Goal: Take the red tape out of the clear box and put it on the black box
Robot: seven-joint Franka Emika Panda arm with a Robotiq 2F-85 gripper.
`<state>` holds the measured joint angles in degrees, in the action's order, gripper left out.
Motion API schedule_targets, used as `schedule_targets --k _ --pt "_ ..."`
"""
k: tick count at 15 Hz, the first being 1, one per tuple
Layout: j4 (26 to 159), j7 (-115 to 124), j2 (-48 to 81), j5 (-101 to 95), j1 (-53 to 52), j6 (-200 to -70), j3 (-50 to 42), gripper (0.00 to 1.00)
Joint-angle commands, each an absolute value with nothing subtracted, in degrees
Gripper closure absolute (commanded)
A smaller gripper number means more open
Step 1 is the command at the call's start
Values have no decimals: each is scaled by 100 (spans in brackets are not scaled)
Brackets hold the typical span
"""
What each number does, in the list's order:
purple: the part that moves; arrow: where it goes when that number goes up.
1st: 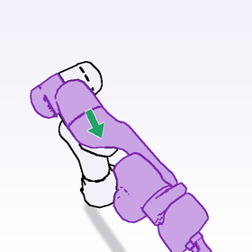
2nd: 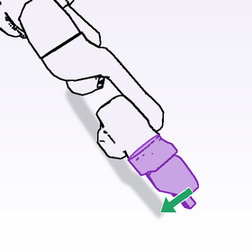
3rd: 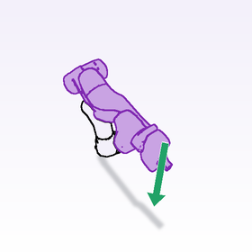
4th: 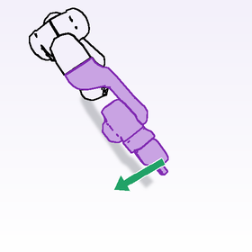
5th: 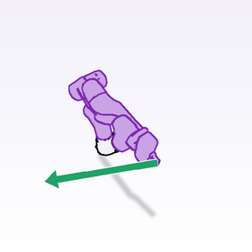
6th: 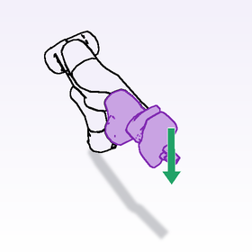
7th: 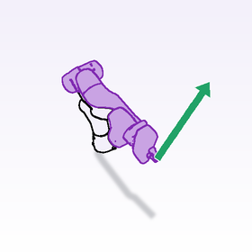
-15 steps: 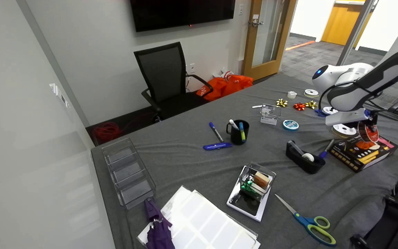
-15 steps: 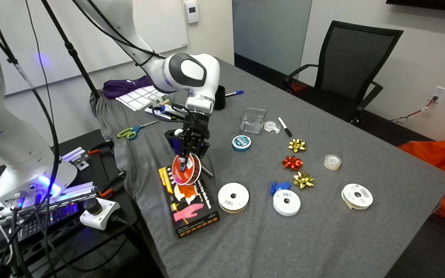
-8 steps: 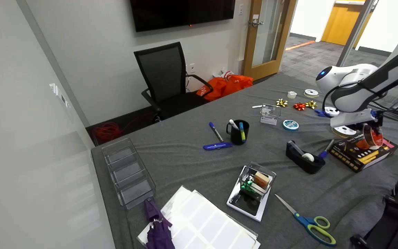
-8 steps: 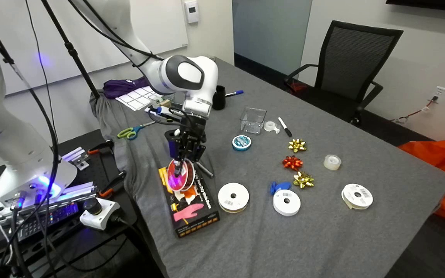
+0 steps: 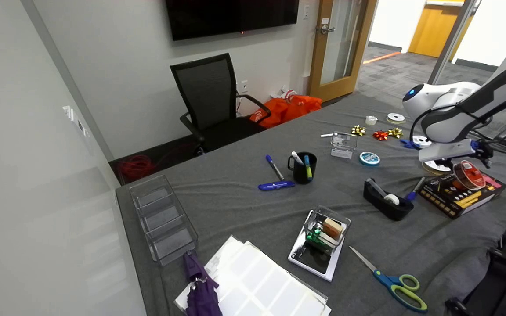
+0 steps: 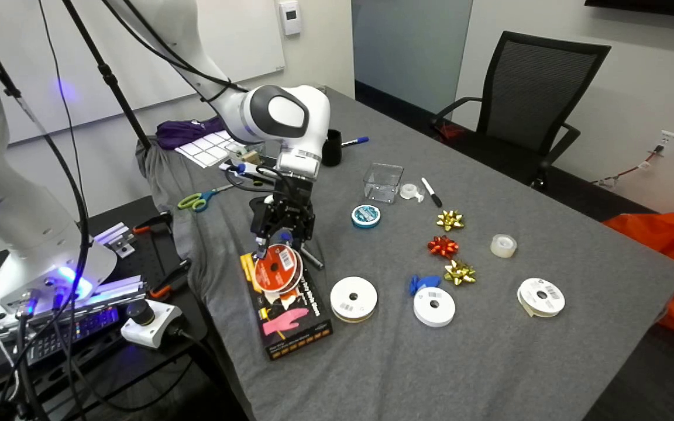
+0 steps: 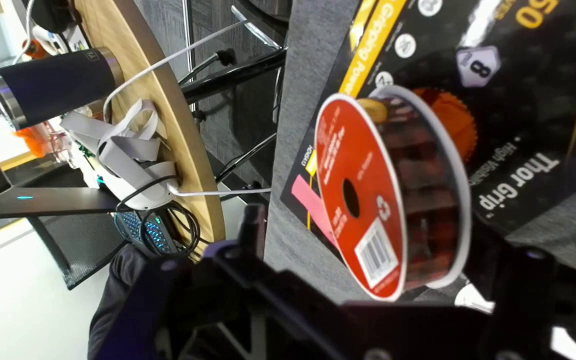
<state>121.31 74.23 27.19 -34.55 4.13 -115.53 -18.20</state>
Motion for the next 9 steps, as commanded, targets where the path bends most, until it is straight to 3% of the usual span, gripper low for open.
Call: schedule_targets --k 1,9 --pt "12224 7253 2537 -3069 622 -12008 -1648 0" --pt "12253 6539 2263 -1320 794 -13264 -1495 0"
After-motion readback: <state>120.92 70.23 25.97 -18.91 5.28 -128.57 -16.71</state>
